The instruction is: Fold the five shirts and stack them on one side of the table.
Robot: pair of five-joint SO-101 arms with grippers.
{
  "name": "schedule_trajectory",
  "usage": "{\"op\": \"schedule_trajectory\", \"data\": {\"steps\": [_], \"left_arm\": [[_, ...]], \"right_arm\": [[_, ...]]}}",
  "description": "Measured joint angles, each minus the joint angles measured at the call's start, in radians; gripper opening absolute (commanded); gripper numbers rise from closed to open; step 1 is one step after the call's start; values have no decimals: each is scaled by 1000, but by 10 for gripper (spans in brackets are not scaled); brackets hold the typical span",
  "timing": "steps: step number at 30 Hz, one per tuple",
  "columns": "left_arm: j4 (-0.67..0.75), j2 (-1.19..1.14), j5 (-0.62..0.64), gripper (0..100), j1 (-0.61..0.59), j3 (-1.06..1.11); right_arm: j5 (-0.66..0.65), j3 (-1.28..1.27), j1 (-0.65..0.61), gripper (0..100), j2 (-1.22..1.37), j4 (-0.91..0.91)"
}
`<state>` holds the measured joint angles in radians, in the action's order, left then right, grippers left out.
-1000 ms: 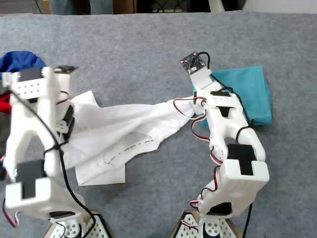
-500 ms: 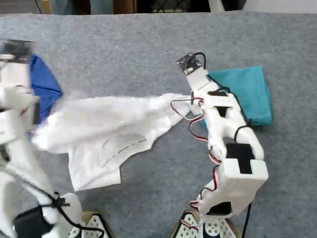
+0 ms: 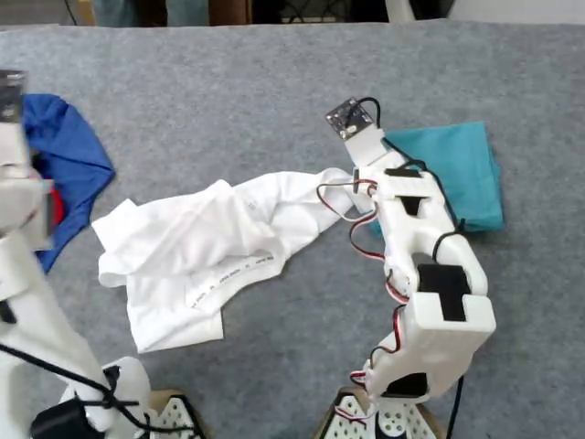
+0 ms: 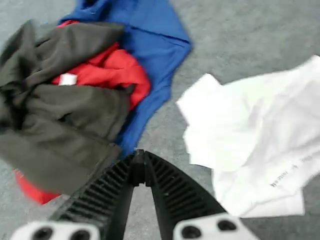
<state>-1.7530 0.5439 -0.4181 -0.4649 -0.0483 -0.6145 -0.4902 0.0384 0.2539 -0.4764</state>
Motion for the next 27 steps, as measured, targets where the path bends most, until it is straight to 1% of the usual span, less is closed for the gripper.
{"op": "schedule_trajectory", "data": {"steps": [2, 4, 6, 8, 10, 14, 16, 18, 23, 27], "left_arm": [[57, -15, 41, 37, 100, 34], [132, -63, 74, 87, 190, 48], [216, -141, 107, 145, 252, 48], [282, -245, 149, 170, 308, 34], [313, -367, 178, 170, 364, -8], [330, -618, 190, 173, 466, -153], [330, -738, 190, 175, 497, -238], [330, -847, 164, 177, 516, -321], [328, -1071, 129, 243, 523, -466], [250, -1180, 129, 242, 523, -574]], "right_arm": [[0, 2, 0, 14, 0, -6], [0, 2, 0, 14, 0, -8], [0, 2, 0, 14, 0, -8], [0, 2, 0, 14, 0, -8], [0, 2, 0, 14, 0, -8], [-8, 2, 0, 14, 0, -8], [-23, 2, 0, 14, 0, -8], [-26, 2, 0, 14, 0, -8], [-29, 2, 0, 14, 0, -8], [-29, 2, 0, 14, 0, -8]]}}
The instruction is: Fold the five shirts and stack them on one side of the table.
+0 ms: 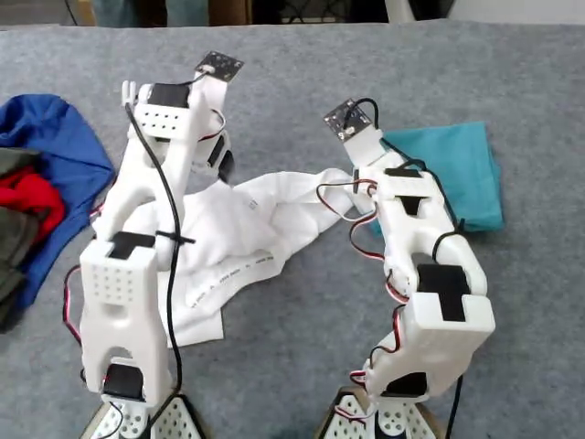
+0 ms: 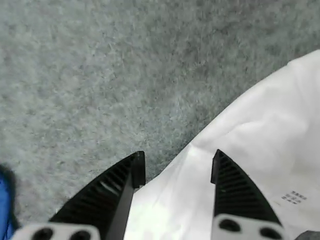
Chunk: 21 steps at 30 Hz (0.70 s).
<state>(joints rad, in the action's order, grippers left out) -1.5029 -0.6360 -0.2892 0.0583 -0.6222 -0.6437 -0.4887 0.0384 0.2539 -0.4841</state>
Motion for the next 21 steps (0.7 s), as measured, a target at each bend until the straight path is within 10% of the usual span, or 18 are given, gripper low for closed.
{"op": "schedule_trajectory", "data": {"steps": [9, 21], "left_arm": [[-196, -72, 18, 242, 0, -203], [-117, -284, -46, 241, 17, -281]], "right_arm": [[0, 0, -2, 14, 0, 0], [0, 0, -2, 14, 0, 0]]}}
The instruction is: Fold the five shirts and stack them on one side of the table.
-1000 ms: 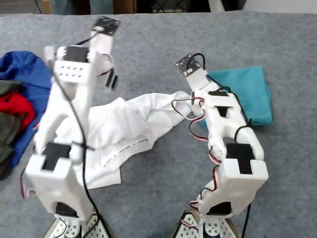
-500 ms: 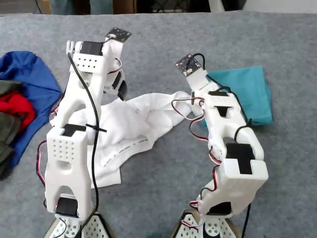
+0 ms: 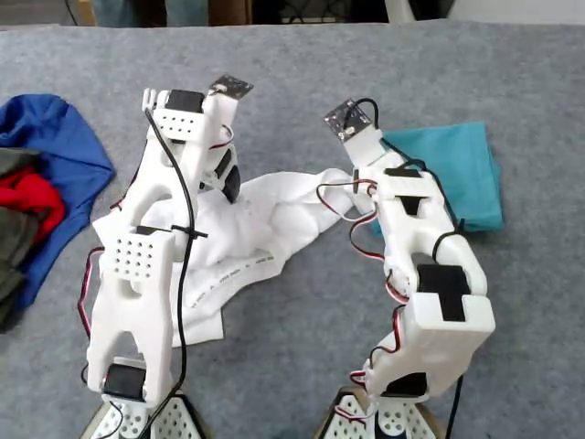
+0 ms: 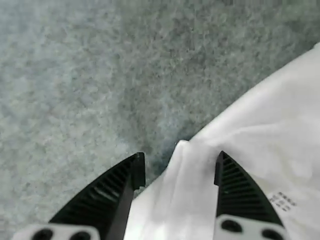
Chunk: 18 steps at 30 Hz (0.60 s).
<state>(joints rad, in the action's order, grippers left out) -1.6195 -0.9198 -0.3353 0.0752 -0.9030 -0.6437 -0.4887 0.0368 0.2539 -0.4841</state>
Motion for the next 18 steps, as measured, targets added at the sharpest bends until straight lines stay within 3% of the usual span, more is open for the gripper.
{"op": "schedule_trajectory", "data": {"steps": [11, 18], "left_arm": [[3, -74, -72, 238, 8, -57], [-2, -114, -72, 85, 17, -98]], "right_arm": [[0, 0, 0, 14, 0, 0], [0, 0, 0, 14, 0, 0]]}}
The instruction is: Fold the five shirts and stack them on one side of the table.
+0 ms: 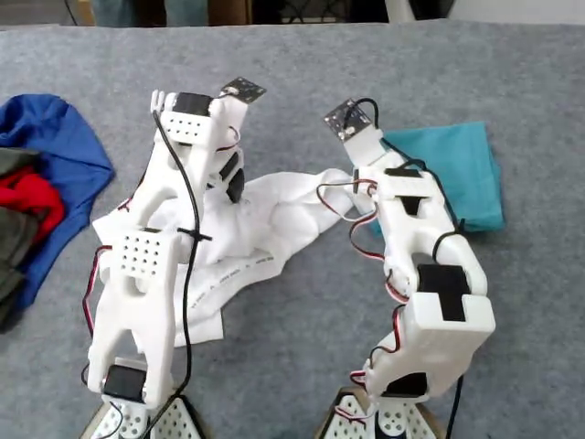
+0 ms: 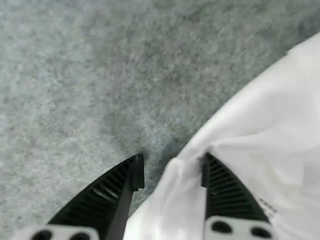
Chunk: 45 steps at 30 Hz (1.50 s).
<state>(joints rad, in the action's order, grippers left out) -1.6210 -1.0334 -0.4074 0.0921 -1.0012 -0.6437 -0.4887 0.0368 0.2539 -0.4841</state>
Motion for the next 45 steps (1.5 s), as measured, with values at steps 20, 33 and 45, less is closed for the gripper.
{"op": "schedule_trajectory", "data": {"steps": [20, 33, 45], "left_arm": [[-95, -8, -2, 58, 5, -133], [-129, -11, 31, 28, -3, -215], [-129, -8, 101, 28, -103, -215]], "right_arm": [[0, 0, 0, 14, 0, 0], [0, 0, 0, 14, 0, 0], [0, 0, 0, 14, 0, 0]]}}
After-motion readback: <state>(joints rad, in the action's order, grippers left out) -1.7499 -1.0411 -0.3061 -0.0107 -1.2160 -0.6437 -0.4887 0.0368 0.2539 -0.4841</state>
